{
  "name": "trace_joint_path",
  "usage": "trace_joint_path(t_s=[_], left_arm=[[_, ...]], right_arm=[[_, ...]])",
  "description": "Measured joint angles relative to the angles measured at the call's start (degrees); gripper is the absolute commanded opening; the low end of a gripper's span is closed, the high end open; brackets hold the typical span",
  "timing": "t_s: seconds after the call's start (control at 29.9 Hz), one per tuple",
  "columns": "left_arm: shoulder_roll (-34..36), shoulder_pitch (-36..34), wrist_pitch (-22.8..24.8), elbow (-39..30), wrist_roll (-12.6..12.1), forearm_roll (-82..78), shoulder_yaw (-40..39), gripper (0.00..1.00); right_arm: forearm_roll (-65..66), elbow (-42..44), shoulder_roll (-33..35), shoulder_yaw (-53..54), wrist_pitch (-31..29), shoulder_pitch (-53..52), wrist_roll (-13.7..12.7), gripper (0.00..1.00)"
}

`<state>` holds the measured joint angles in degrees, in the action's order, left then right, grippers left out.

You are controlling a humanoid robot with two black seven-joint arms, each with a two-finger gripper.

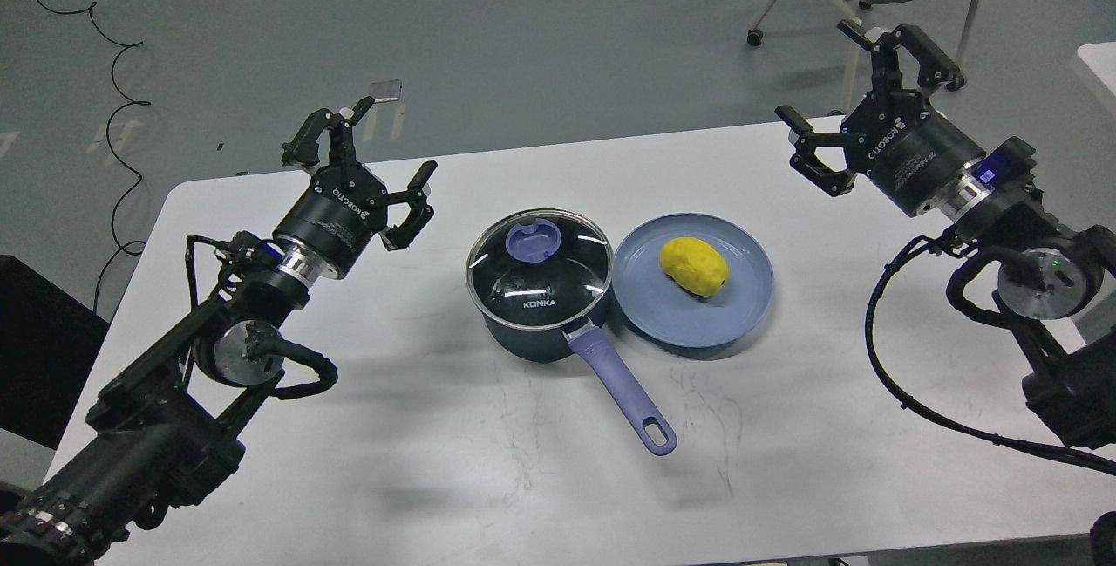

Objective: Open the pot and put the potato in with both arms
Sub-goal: 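Move the left gripper toward the glass lid's purple knob on the saucepan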

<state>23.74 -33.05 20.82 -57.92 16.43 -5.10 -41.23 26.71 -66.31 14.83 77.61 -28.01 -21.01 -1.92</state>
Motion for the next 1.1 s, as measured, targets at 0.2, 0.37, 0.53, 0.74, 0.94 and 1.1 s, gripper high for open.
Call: trace_joint_path(t_s=[0.2, 0.37, 0.53, 0.74, 0.94, 1.1], left_arm=[[0.16, 0.94, 0.09, 0.0, -0.07, 0.09, -0.09, 0.98], [0.24, 1.97, 0.17, -0.05, -0.06, 0.09, -0.85, 0.98], [1.23, 3.11, 0.52, -0.08, -0.04, 0.09, -1.44, 0.98], [2.86, 4.47, 0.95, -0.08, -0.16, 0.17, -1.66, 0.98], [3.37, 4.64, 0.94, -0.97, -0.44, 0.17, -3.16, 0.98], [3.4, 4.73, 0.61, -1.05, -0.3, 0.09, -3.35, 0.98]], right_arm=[[0.12, 0.03, -1.2, -0.9, 0.0, 0.01, -3.02, 1.0], [0.12, 0.05, -3.43, -0.98, 0.04, -0.08, -6.89, 1.0], [0.16, 0.05, -5.76, -0.97, 1.25, 0.03, -10.38, 1.0], [0.19, 0.05, -7.62, -0.97, 4.18, 0.25, -12.49, 1.0], [0.11, -0.33, -7.8, -1.05, 4.33, 0.24, -12.67, 1.0], [0.1, -0.58, -7.8, -1.19, 4.34, 0.22, -12.67, 1.0]])
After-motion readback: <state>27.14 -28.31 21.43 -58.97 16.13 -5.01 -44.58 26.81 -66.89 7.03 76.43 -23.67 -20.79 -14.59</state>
